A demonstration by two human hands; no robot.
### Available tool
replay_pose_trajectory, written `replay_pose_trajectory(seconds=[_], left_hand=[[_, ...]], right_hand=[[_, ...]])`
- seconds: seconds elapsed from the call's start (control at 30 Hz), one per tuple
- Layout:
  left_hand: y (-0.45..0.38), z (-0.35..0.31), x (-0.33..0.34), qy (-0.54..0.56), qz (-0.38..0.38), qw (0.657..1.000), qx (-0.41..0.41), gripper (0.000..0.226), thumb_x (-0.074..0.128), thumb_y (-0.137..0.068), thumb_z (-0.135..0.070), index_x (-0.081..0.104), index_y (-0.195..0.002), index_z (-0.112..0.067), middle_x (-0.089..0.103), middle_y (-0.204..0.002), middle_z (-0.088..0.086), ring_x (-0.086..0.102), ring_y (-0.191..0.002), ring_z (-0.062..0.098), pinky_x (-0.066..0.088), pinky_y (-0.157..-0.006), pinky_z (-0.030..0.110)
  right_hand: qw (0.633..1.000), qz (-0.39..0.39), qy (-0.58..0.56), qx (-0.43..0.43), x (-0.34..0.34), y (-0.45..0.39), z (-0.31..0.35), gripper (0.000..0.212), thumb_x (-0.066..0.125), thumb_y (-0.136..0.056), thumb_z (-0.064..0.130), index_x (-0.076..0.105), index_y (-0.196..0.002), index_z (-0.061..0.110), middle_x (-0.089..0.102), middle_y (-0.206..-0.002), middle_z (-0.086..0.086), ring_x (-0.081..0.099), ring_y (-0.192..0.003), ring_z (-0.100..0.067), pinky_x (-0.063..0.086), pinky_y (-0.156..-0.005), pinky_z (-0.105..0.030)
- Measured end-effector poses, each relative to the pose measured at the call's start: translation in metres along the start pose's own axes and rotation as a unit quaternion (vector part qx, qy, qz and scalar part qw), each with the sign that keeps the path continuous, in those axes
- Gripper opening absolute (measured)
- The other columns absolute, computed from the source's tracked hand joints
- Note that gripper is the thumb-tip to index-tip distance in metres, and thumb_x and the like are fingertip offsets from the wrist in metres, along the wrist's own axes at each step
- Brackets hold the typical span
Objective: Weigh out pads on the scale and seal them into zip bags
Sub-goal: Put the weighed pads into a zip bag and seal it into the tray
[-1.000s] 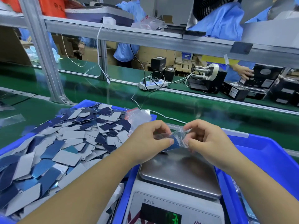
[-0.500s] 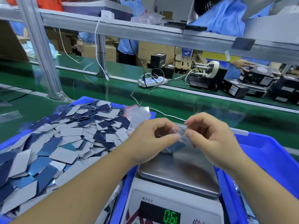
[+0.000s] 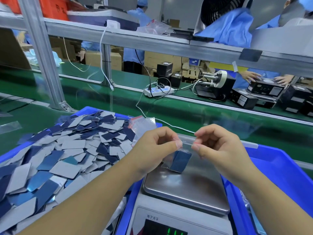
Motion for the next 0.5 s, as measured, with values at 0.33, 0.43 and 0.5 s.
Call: replay_pose_trajectory(seconds=[0.33,0.43,0.5], left_hand=[[-0.0014,-0.0003,-0.0005,-0.035,-0.013,0.999,-0.002,0.007,0.068,-0.079,-0.027,0.068,-0.073,-0.031,0.063,-0.083,0.007,0.057,-0.080,0.016,0.056,-0.071,0.036],[-0.0010,0.0026,-0.0011,-0.017,-0.015,1.000,-0.010,0.009,0.069,-0.079,-0.028,0.068,-0.072,-0.032,0.062,-0.084,0.006,0.056,-0.081,0.016,0.056,-0.069,0.034],[-0.0009,0.0039,-0.0007,0.000,-0.011,1.000,-0.017,0.008,0.070,-0.079,-0.028,0.068,-0.072,-0.032,0.061,-0.083,0.004,0.055,-0.081,0.016,0.056,-0.068,0.032]], right_hand=[[0.998,0.010,-0.054,0.009,0.0024,-0.0013,-0.0035,0.039,0.072,-0.081,-0.012,0.068,-0.086,0.026,0.068,-0.072,-0.006,0.057,-0.058,-0.018,0.050,-0.055,-0.027],[0.998,-0.006,-0.061,0.007,0.0005,-0.0013,-0.0016,0.040,0.072,-0.079,-0.013,0.069,-0.082,0.027,0.068,-0.069,-0.007,0.057,-0.054,-0.014,0.049,-0.052,-0.025],[0.997,-0.016,-0.071,0.012,-0.0019,-0.0011,-0.0019,0.040,0.073,-0.078,-0.012,0.069,-0.082,0.028,0.068,-0.068,-0.008,0.056,-0.054,-0.014,0.049,-0.052,-0.024]])
Point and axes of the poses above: each hand's wrist, its own y-axis away from the middle knuckle, its own x-axis out of the palm, z = x × y, the point moved 9 cm from there along -y, towards the middle knuckle
